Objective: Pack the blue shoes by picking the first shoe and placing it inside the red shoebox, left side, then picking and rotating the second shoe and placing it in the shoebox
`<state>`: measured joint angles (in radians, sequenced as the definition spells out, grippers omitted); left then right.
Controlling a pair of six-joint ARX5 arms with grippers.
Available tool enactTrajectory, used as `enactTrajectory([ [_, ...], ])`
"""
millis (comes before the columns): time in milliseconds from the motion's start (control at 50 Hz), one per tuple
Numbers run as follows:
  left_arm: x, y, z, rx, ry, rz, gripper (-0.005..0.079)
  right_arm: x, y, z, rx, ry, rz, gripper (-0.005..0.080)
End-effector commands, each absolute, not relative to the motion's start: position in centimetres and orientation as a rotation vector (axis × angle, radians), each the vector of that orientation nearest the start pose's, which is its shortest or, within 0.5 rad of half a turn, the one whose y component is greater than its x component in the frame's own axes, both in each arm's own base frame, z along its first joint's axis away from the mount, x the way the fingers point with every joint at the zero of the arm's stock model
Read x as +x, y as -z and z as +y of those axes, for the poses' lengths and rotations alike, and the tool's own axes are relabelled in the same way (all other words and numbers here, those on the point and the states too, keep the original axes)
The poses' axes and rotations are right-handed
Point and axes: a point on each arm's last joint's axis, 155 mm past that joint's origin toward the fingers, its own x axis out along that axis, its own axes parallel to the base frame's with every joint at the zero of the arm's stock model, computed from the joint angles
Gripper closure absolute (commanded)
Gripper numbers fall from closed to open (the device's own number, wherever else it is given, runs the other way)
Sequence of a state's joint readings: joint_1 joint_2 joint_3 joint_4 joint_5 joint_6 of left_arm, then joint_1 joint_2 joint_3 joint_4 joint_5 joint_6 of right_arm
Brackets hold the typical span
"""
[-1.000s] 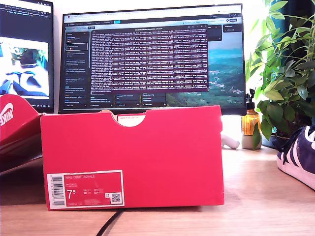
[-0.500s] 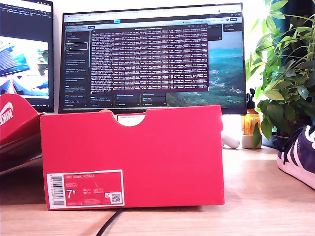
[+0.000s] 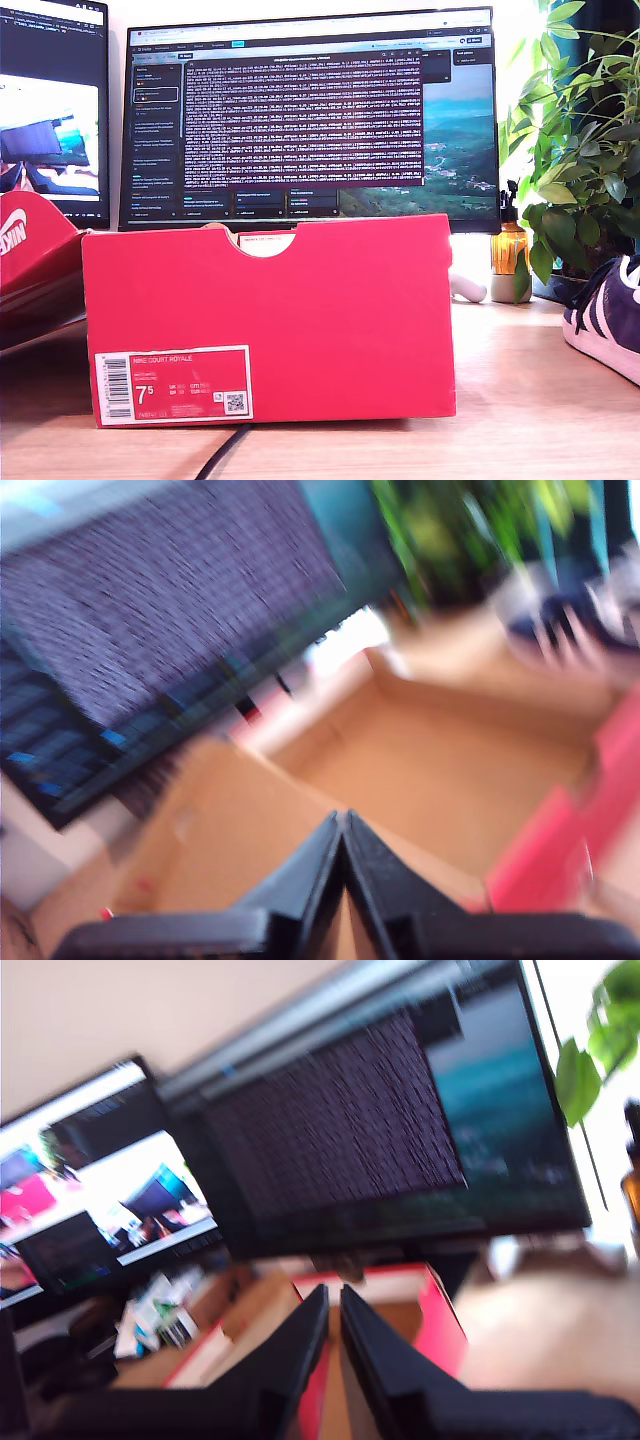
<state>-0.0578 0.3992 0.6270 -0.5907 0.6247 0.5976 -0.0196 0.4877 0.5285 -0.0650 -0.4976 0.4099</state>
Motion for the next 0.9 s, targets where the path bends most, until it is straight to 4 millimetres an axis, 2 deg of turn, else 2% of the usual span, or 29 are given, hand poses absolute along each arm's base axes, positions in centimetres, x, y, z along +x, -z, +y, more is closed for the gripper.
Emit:
enactTrajectory([
  [0,19.6,-24.1,-12.5,0.554,0.809,0.151,0.0762,26.8,-29.1,8.3,0.412,-0.46,0.154,0.0765],
  [160,19.6,-20.0,-13.1,0.702,0.917,0.3,0.0762,29.3,-25.7,8.2,0.47,-0.426,0.315,0.0765],
  [340,19.4,-16.5,-14.1,0.863,0.998,0.41,0.0762,31.4,-22.7,8.4,0.499,-0.402,0.44,0.0765],
  [520,17.1,-12.6,-15.8,1.059,1.164,0.522,0.0762,33.7,-20.3,8.5,0.525,-0.376,0.559,0.0765],
  [620,15.5,-10.4,-16.5,1.172,1.245,0.593,0.0762,34.8,-20.1,8.8,0.533,-0.369,0.618,0.0765],
  [720,15.8,-8.6,-16.2,1.327,1.225,0.647,0.0762,35.1,-19.7,9.5,0.524,-0.373,0.705,0.0765],
  [820,16.9,-7.5,-15.8,1.441,1.169,0.691,0.0762,34.5,-18.8,10.0,0.472,-0.359,0.819,0.0764],
  [880,17.4,-6.7,-15.5,1.482,1.148,0.722,0.0762,33.5,-17.8,9.9,0.426,-0.33,0.915,0.076],
])
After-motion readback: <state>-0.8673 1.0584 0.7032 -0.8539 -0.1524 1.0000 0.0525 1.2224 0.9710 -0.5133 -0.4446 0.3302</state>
